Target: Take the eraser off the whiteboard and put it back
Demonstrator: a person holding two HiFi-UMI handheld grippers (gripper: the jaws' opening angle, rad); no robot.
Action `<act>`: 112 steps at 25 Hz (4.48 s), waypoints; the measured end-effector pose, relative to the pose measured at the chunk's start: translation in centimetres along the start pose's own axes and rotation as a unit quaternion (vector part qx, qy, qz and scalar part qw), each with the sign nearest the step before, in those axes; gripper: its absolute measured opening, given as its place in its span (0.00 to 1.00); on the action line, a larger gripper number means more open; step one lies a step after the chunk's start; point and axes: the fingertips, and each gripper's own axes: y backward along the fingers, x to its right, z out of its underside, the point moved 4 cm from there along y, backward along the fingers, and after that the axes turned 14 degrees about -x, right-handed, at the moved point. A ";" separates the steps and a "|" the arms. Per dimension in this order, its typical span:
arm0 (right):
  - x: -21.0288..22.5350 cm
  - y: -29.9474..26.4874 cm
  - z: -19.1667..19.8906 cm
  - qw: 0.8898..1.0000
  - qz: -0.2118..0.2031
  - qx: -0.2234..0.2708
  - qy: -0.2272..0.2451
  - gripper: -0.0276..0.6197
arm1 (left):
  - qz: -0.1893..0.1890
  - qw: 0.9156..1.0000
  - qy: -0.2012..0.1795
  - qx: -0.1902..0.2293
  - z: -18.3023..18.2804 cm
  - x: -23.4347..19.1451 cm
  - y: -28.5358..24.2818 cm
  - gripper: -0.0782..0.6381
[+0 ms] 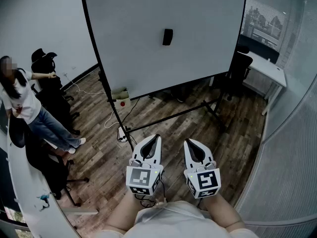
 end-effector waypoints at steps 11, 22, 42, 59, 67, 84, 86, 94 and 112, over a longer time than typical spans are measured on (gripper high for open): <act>0.3 -1.4 0.2 1.000 0.007 0.003 -0.005 0.08 | 0.004 1.000 0.000 0.003 0.1 -1.1 -1.1 0.13; -0.4 -5.9 0.8 0.999 0.030 -0.002 -0.027 0.09 | 0.020 1.000 0.015 -0.004 1.7 -6.3 -3.3 0.13; 20.7 -21.9 -0.4 0.998 -0.065 0.007 -0.003 0.09 | -0.084 0.996 0.036 0.000 -2.5 -6.5 -26.8 0.13; 32.5 -35.5 -3.0 0.990 -0.137 0.002 0.027 0.09 | -0.187 0.980 0.057 0.024 -8.0 -10.1 -41.9 0.13; 32.8 -39.7 -5.9 0.990 -0.137 0.015 0.036 0.09 | -0.202 0.978 0.044 0.042 -11.9 -15.0 -45.4 0.14; 32.7 -44.0 -6.5 0.988 -0.146 0.002 0.041 0.09 | -0.263 0.964 -0.021 0.043 -19.4 -22.4 -51.5 0.54; 32.8 -44.3 -6.5 0.988 -0.147 0.001 0.042 0.09 | -0.272 0.961 -0.017 0.041 -19.5 -23.0 -51.8 0.54; 32.9 -44.6 -6.6 0.988 -0.146 0.003 0.042 0.09 | -0.304 0.951 -0.022 0.055 -19.6 -23.3 -51.8 0.53; 32.8 -42.5 -5.9 0.989 -0.140 0.004 0.039 0.09 | -0.278 0.957 -0.050 0.067 -18.6 -19.7 -48.7 0.46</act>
